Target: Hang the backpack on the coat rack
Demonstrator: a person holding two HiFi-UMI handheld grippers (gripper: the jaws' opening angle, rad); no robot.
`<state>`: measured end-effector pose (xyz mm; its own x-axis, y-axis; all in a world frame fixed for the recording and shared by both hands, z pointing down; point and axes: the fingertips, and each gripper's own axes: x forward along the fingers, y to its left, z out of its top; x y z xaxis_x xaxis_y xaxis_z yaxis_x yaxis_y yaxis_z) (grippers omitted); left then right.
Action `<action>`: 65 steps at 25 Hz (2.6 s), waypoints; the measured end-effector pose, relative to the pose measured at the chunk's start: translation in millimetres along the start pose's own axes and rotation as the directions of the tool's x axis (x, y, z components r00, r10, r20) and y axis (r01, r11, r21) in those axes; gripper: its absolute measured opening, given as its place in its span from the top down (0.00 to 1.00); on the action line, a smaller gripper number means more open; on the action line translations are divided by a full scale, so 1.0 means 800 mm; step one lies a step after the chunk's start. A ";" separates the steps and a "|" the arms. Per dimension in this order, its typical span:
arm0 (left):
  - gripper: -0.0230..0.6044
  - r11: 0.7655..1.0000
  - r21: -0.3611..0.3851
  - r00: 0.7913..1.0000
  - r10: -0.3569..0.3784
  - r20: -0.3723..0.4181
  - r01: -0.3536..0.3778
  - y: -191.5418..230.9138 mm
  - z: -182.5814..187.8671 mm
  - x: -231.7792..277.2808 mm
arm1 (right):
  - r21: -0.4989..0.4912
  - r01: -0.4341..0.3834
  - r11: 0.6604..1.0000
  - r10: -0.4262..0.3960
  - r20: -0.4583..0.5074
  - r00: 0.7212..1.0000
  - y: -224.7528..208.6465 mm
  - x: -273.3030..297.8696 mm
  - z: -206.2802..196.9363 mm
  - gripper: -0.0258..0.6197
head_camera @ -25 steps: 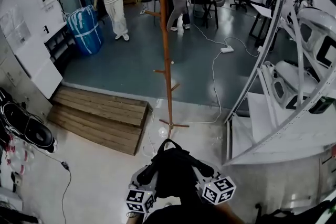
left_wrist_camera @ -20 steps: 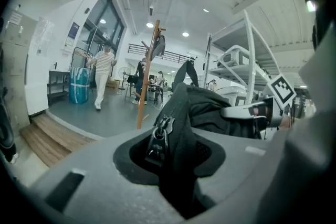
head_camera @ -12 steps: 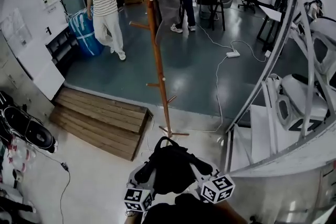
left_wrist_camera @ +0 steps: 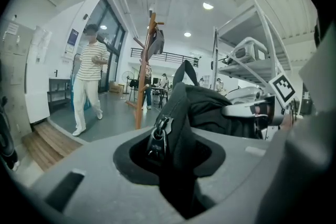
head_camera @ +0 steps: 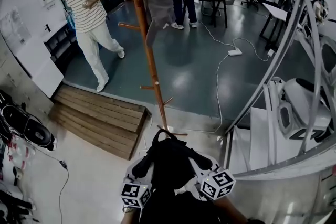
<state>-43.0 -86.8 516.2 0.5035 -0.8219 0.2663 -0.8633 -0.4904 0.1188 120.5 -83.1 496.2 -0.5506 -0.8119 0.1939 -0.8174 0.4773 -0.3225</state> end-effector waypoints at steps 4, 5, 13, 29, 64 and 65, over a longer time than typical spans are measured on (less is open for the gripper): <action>0.78 1.000 0.006 1.000 0.008 0.002 -0.008 0.011 0.004 0.024 | 0.003 -0.010 1.000 0.010 -0.007 1.000 -0.016 0.021 0.005 0.87; 0.78 1.000 0.004 1.000 0.010 0.002 -0.010 0.014 0.004 0.030 | 0.004 -0.012 1.000 0.012 -0.008 1.000 -0.020 0.026 0.007 0.87; 0.78 0.999 -0.026 1.000 0.029 0.002 -0.029 0.037 0.017 0.075 | -0.003 -0.031 1.000 0.030 -0.012 0.999 -0.049 0.071 0.029 0.87; 0.78 0.999 -0.031 0.999 0.042 -0.018 -0.043 0.108 0.047 0.175 | -0.001 -0.048 0.999 0.048 -0.017 0.999 -0.103 0.184 0.062 0.87; 0.78 0.989 -0.129 0.995 0.069 -0.077 -0.079 0.190 0.021 0.311 | 0.021 -0.013 1.000 0.014 -0.072 0.997 -0.185 0.322 0.051 0.87; 0.78 0.988 -0.134 0.994 0.071 -0.083 -0.082 0.192 0.019 0.313 | 0.023 -0.012 1.000 0.014 -0.077 0.997 -0.186 0.325 0.049 0.87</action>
<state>-48.7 -372.2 586.9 0.4365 -0.8277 0.3528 -0.8982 -0.3783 0.2238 105.8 -378.2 558.1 -0.5733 -0.7769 0.2603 -0.8065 0.4791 -0.3464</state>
